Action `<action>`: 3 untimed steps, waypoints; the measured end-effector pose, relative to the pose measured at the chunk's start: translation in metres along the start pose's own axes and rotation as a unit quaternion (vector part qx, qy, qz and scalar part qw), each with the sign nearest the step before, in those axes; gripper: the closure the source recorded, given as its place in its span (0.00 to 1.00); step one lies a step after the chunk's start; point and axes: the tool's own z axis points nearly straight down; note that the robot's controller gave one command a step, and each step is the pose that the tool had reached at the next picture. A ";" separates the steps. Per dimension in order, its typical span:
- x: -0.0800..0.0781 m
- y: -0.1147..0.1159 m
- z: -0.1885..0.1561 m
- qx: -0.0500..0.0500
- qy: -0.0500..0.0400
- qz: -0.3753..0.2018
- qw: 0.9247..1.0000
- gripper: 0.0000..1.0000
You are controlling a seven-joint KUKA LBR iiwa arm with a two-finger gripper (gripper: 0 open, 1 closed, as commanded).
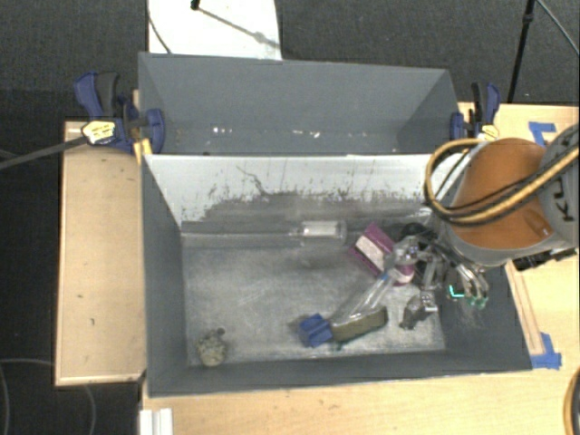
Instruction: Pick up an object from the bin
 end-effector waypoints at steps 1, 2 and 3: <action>-0.021 0.030 0.055 0.001 -0.005 -0.146 0.989 0.00; -0.015 0.028 0.025 0.001 -0.006 -0.152 0.988 0.00; -0.009 0.031 0.018 0.001 -0.005 -0.235 0.972 0.00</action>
Offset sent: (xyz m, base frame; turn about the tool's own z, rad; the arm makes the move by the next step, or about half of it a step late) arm 0.0188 0.0297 -0.0572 -0.2938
